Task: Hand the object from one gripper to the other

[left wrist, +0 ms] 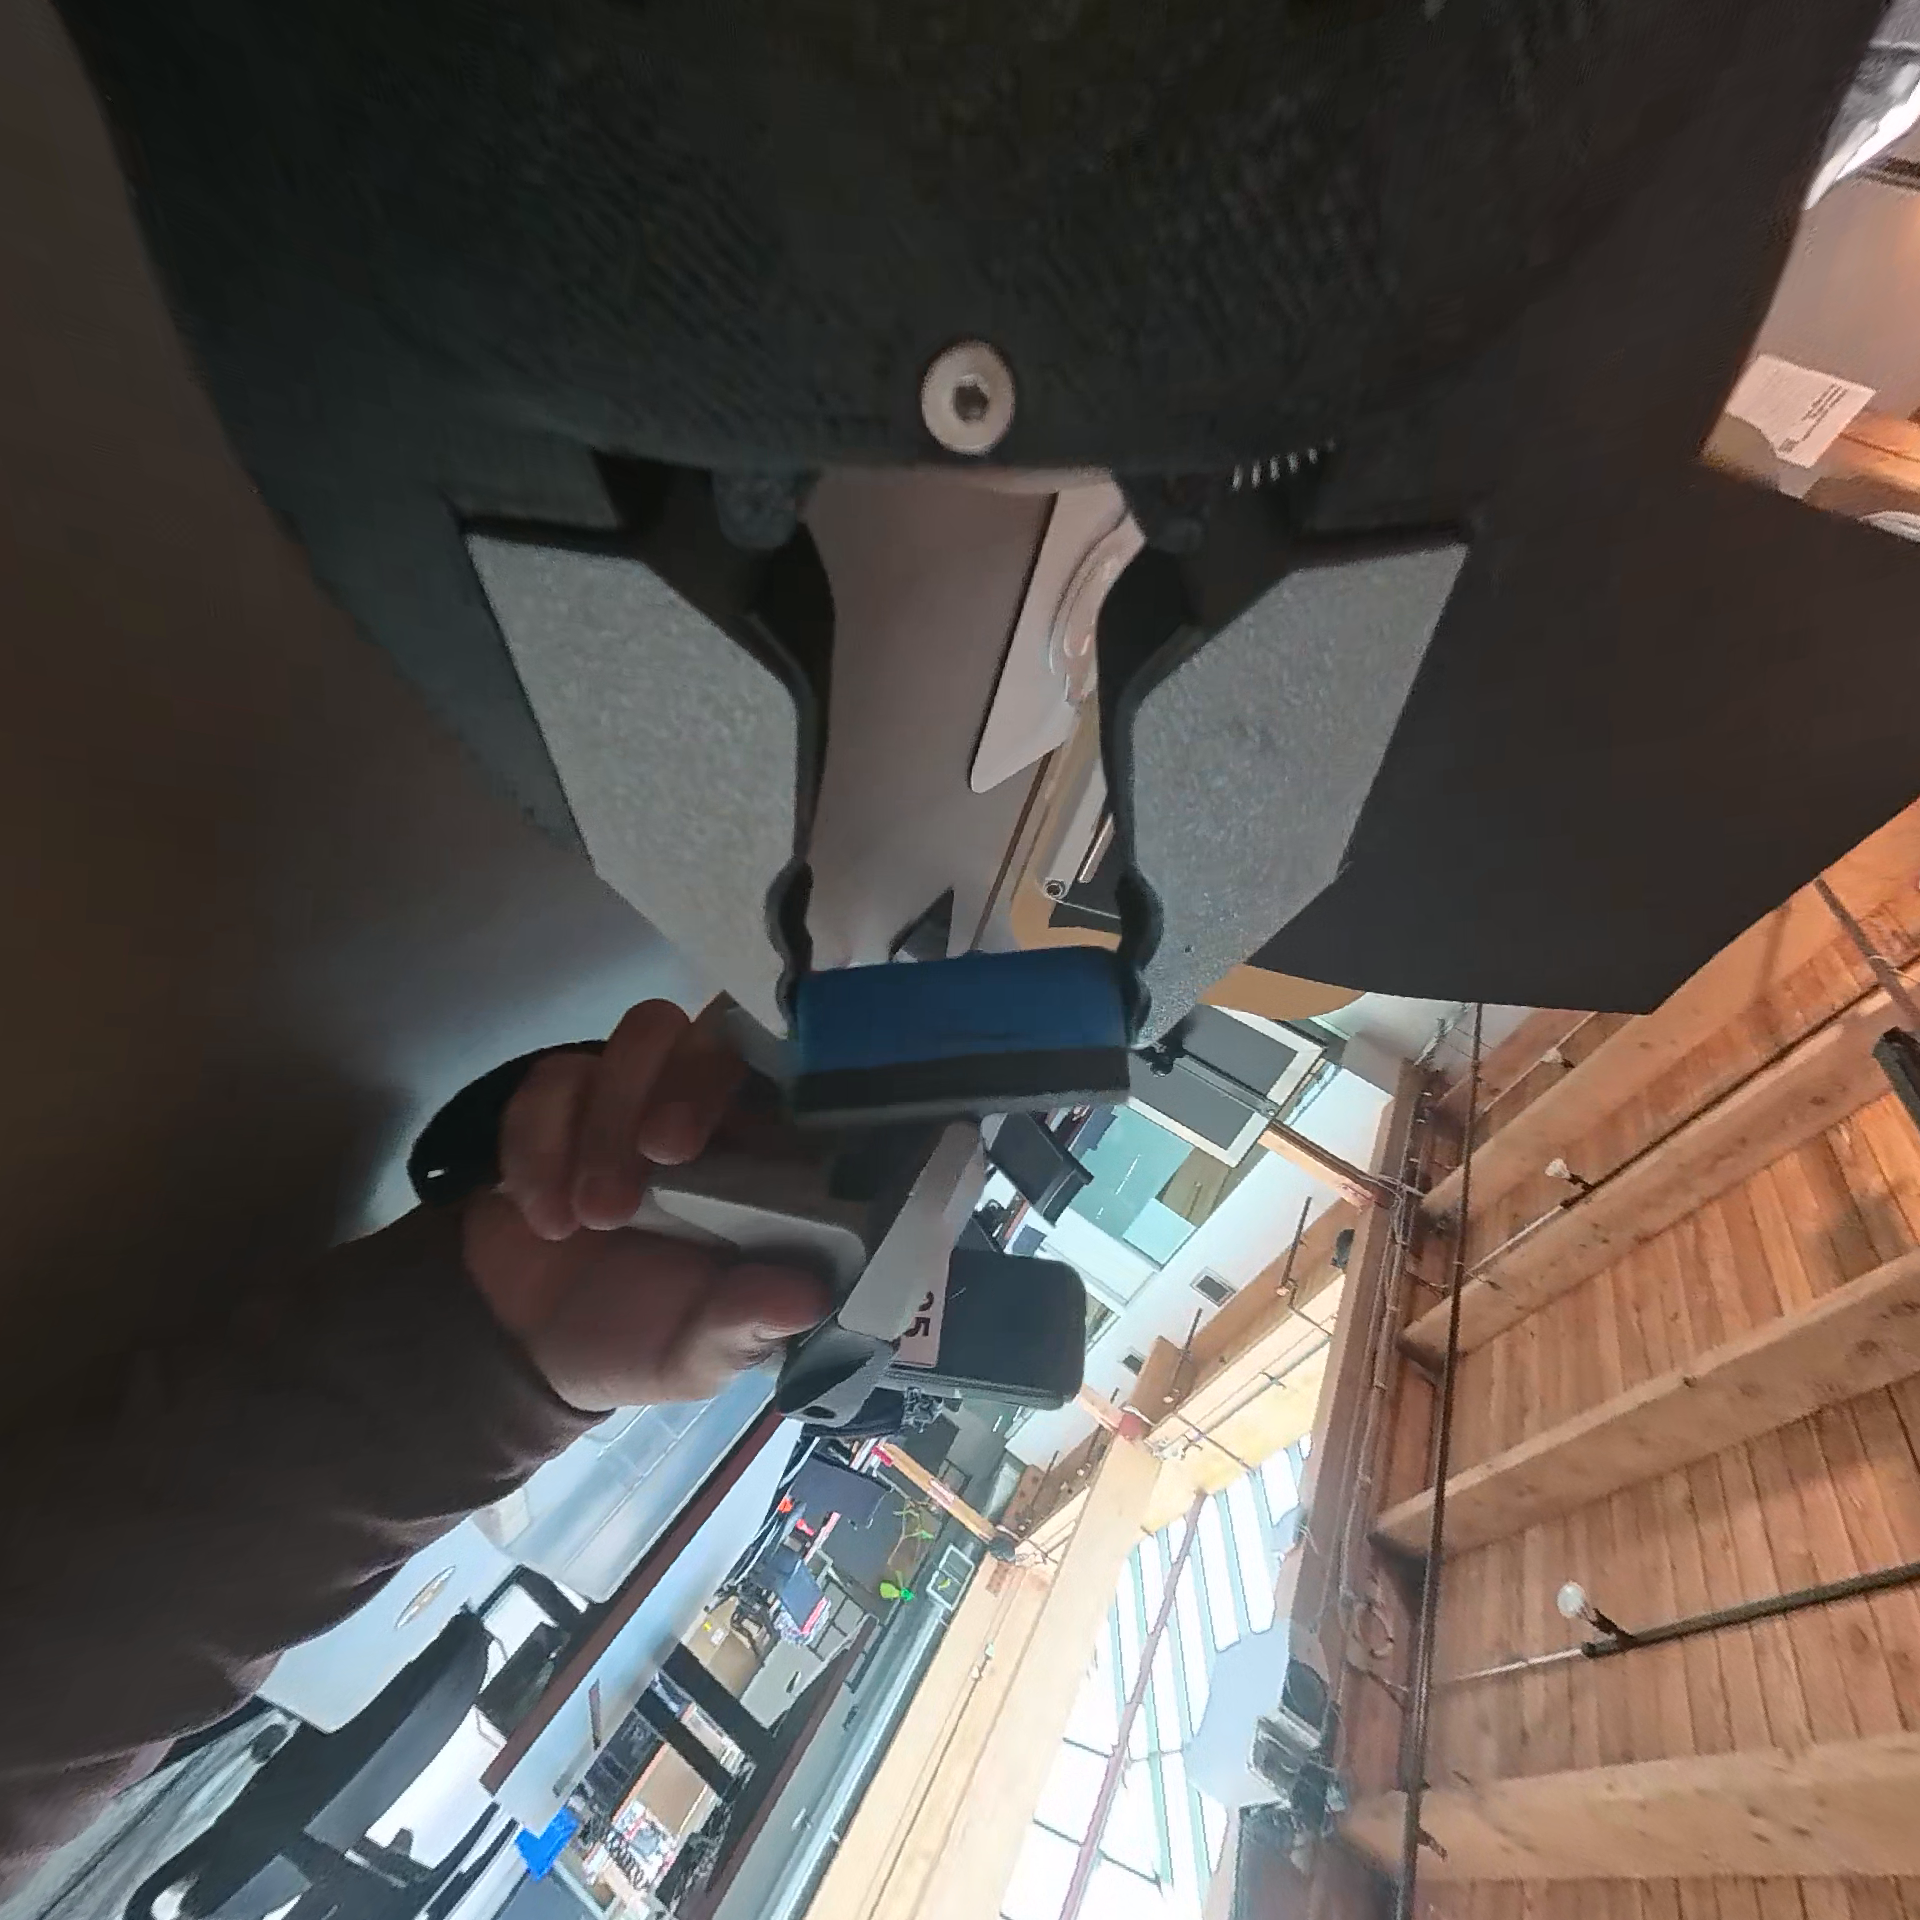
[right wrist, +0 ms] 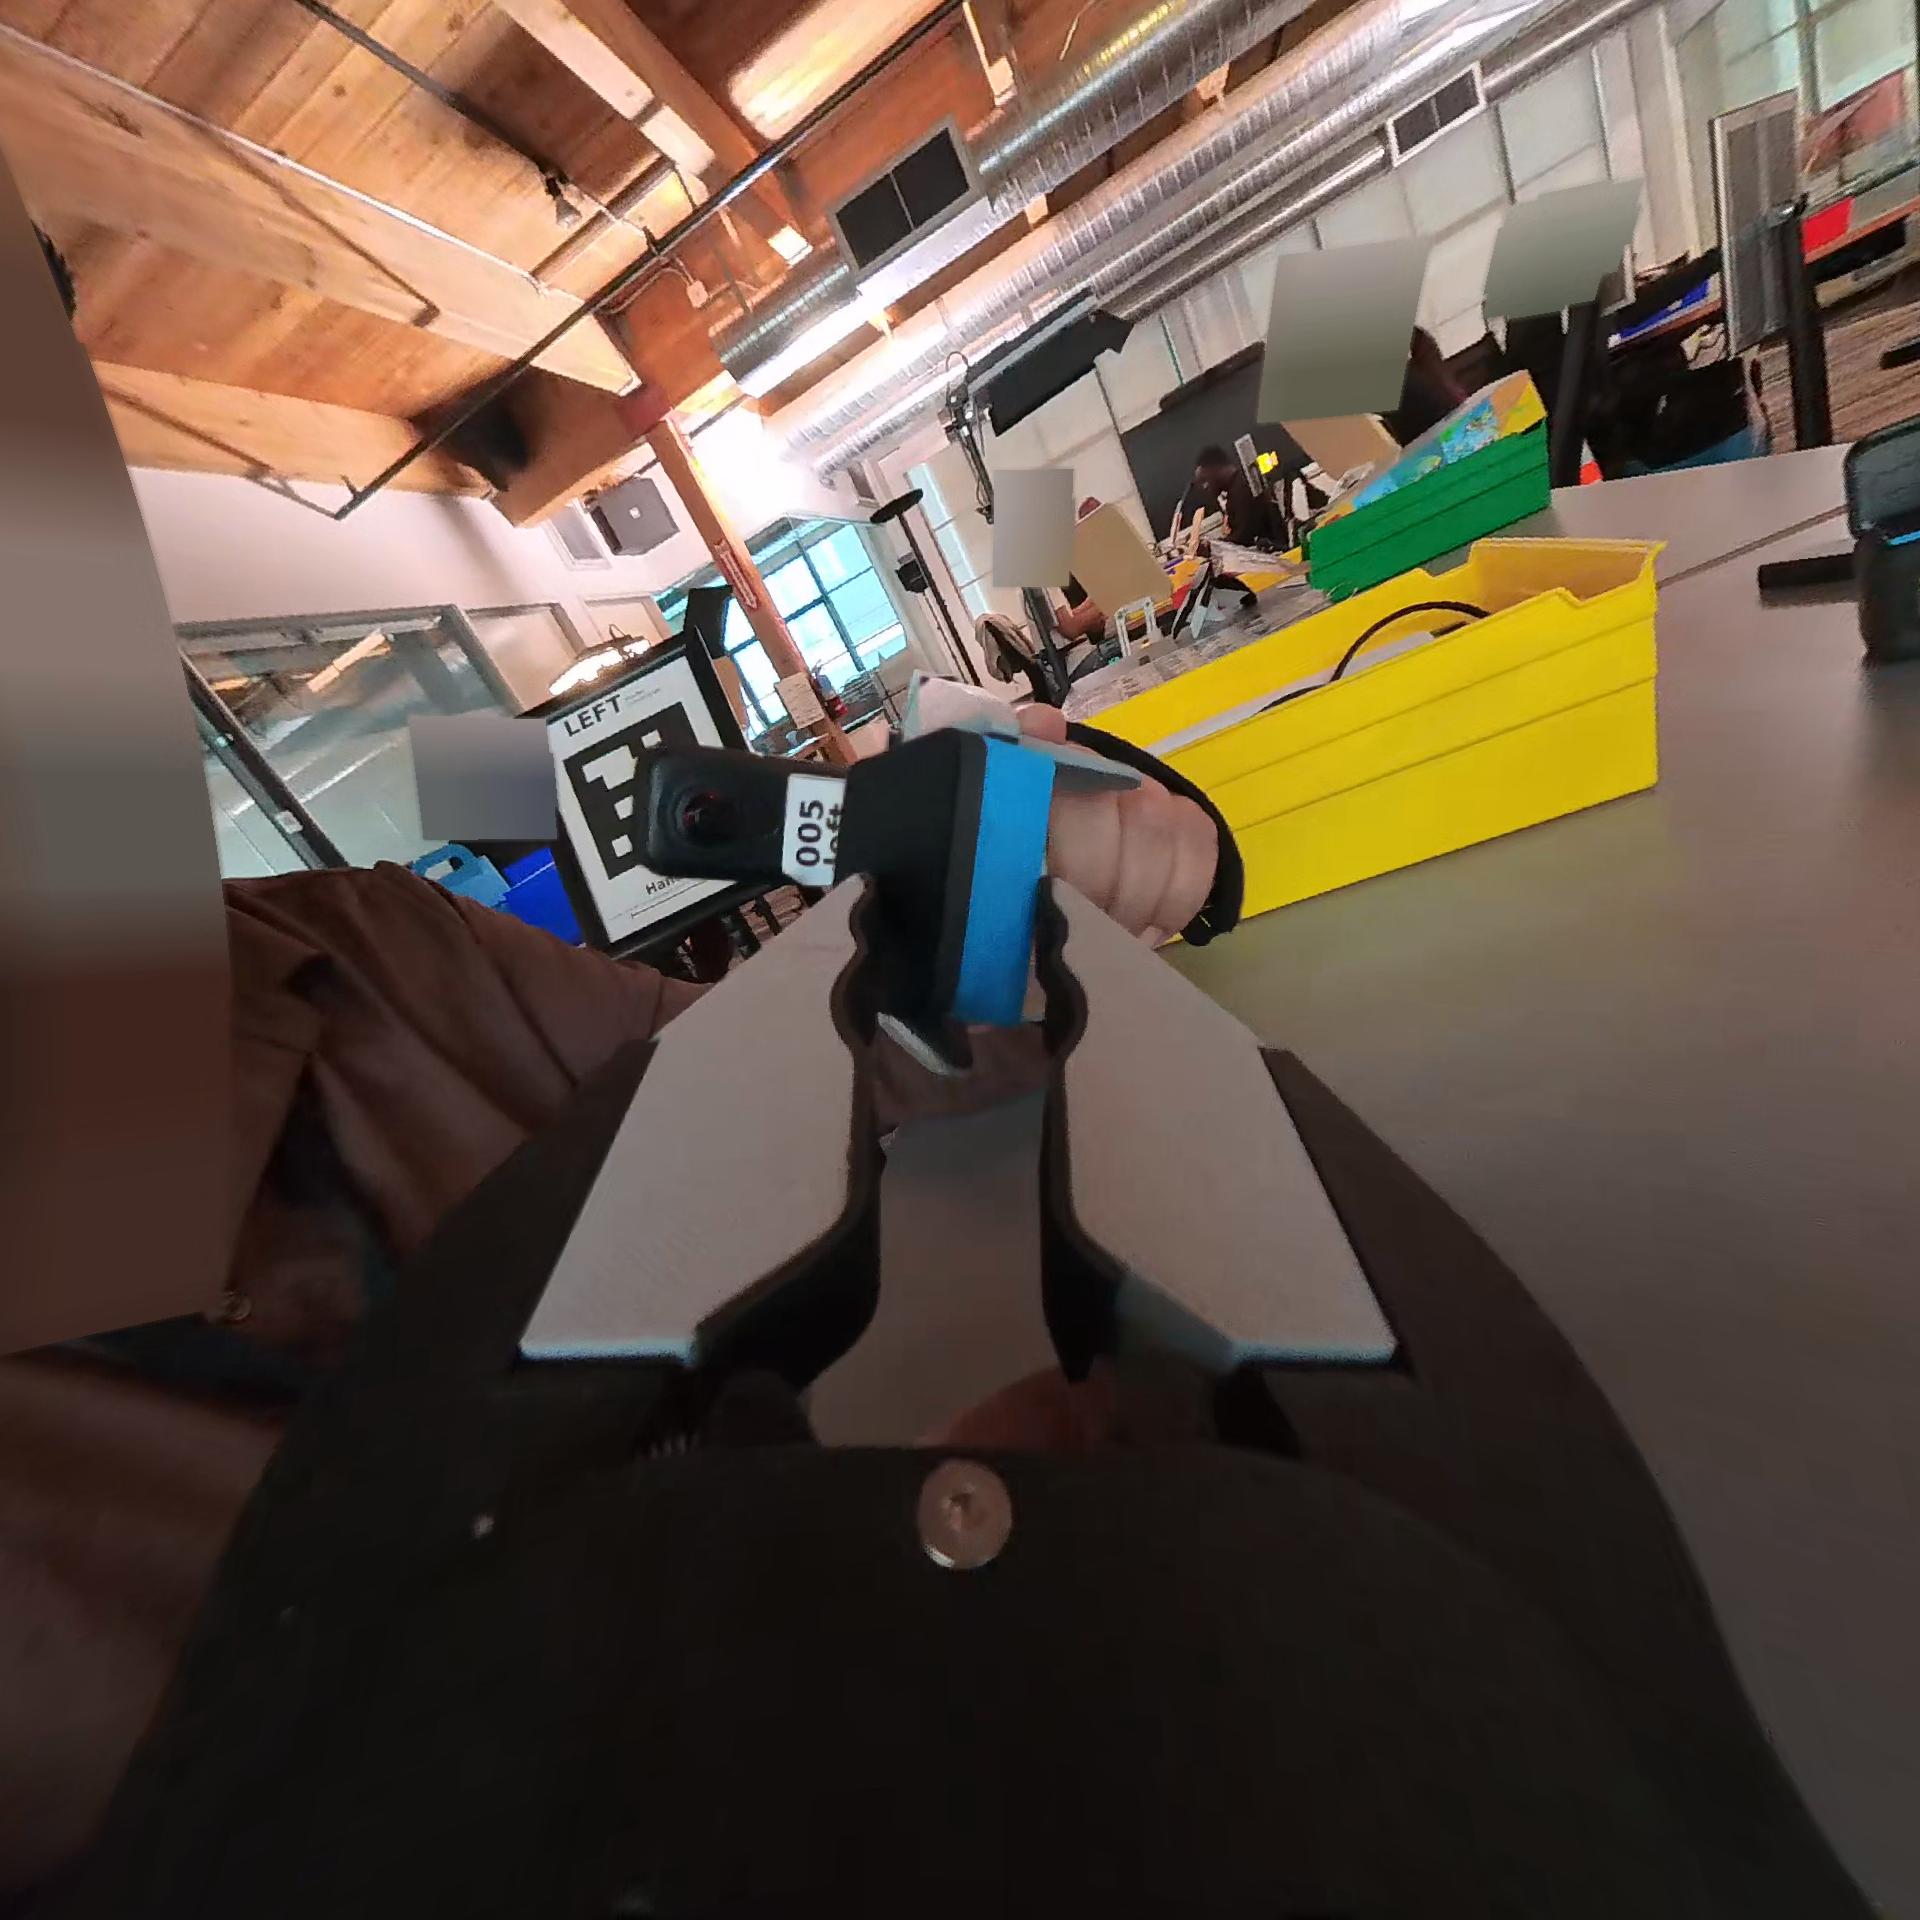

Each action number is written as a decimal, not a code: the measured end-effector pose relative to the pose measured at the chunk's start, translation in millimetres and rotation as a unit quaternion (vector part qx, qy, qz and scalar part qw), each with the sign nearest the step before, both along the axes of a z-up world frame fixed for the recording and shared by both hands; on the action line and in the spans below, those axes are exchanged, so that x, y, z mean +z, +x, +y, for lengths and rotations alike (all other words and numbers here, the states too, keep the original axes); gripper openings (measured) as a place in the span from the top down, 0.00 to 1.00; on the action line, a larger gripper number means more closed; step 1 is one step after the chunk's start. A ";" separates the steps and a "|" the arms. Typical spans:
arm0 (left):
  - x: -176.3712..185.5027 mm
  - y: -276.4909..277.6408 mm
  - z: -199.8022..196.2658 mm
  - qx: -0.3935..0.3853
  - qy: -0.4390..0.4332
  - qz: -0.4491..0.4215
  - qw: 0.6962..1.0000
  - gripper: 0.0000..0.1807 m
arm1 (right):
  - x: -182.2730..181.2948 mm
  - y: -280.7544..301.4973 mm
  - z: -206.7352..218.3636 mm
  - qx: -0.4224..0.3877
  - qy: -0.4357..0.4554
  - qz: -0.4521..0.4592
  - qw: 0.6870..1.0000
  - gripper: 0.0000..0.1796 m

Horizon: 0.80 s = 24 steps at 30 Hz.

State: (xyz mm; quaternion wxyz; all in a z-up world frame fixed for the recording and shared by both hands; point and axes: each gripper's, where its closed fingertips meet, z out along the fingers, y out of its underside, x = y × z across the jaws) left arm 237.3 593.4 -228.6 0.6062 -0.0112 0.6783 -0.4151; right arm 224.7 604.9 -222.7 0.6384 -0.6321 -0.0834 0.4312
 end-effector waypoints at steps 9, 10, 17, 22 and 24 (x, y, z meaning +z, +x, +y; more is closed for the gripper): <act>-13.7 19.5 24.3 0.032 -0.120 0.143 0.982 0.70 | 8.3 25.7 10.5 -0.165 0.067 -0.166 0.970 0.88; -12.7 18.5 28.0 0.022 -0.139 0.159 0.977 0.73 | 13.4 29.2 9.0 -0.197 0.089 -0.197 0.956 0.88; -4.1 15.0 50.4 0.000 -0.216 0.206 0.954 0.76 | -12.5 41.9 16.6 -0.342 0.153 -0.571 0.731 0.88; -32.2 20.8 47.8 0.037 -0.134 0.219 0.966 0.79 | -35.1 28.5 25.3 -0.314 0.161 -0.650 0.673 0.87; -45.0 22.8 42.7 0.039 -0.111 0.237 0.964 0.83 | -34.6 23.4 23.3 -0.301 0.163 -0.636 0.692 0.88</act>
